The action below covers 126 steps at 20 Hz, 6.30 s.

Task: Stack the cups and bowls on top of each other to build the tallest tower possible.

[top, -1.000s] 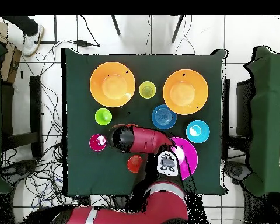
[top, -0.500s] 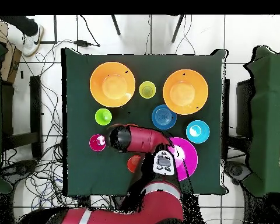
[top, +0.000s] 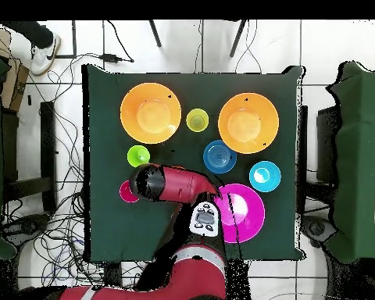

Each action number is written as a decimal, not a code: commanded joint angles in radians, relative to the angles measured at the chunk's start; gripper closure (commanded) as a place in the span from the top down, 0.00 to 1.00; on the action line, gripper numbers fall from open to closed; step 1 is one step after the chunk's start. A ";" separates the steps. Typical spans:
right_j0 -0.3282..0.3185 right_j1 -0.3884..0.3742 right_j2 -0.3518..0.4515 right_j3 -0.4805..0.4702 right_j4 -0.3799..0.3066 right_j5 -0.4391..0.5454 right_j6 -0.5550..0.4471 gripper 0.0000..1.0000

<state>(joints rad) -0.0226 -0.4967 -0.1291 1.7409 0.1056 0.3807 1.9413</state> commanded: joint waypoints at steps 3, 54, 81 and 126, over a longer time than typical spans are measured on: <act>0.041 0.051 0.043 -0.089 0.070 -0.019 0.216 1.00; 0.019 0.161 0.070 -0.116 0.031 -0.134 0.181 1.00; -0.013 0.203 0.095 -0.179 0.003 -0.112 0.104 1.00; 0.001 0.207 0.064 -0.193 0.018 -0.078 0.132 0.00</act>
<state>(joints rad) -0.0003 -0.3407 -0.1597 1.6194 0.1413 0.3111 2.0025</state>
